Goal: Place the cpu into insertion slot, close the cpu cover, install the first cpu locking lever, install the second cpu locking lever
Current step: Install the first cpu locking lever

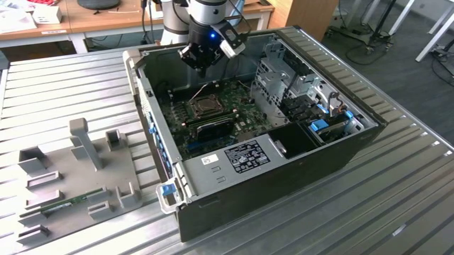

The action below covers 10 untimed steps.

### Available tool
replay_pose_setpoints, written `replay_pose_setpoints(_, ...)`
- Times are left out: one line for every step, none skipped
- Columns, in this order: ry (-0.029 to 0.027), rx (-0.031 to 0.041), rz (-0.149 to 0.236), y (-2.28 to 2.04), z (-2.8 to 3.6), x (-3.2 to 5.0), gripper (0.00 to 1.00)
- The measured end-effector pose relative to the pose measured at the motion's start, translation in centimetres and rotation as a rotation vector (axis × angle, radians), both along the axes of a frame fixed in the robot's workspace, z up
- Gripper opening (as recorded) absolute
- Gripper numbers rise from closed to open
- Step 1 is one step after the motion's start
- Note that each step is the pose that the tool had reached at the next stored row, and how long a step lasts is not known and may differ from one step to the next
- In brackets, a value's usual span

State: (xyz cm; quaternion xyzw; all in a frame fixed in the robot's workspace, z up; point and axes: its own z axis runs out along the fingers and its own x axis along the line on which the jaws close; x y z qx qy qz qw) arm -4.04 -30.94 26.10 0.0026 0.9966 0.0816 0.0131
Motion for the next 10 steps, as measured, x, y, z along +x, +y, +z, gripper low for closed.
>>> replay_pose_setpoints(-0.0001,0.0002,0.000,0.00,0.02,0.00,0.10)
replay_pose_setpoints(-0.0001,0.0002,0.000,0.00,0.02,0.00,0.10)
replay_pose_setpoints(-0.0004,0.0002,0.000,0.00,0.01,-0.05,0.10)
replay_pose_setpoints(-0.0005,0.0000,0.000,0.01,0.01,-0.14,0.10)
replay_pose_setpoints(-0.0005,-0.0007,0.000,0.00,0.01,-0.24,0.10)
replay_pose_setpoints(-0.0004,-0.0018,0.000,0.00,-0.01,-0.34,0.10)
replay_pose_setpoints(-0.0004,-0.0031,0.000,0.00,-0.03,-0.44,0.10)
replay_pose_setpoints(-0.0004,-0.0052,0.000,0.00,-0.06,-0.54,0.10)
replay_pose_setpoints(-0.0003,-0.0074,0.000,0.00,-0.08,-0.64,0.10)
replay_pose_setpoints(-0.0004,-0.0096,0.000,-0.01,-0.10,-0.74,0.10)
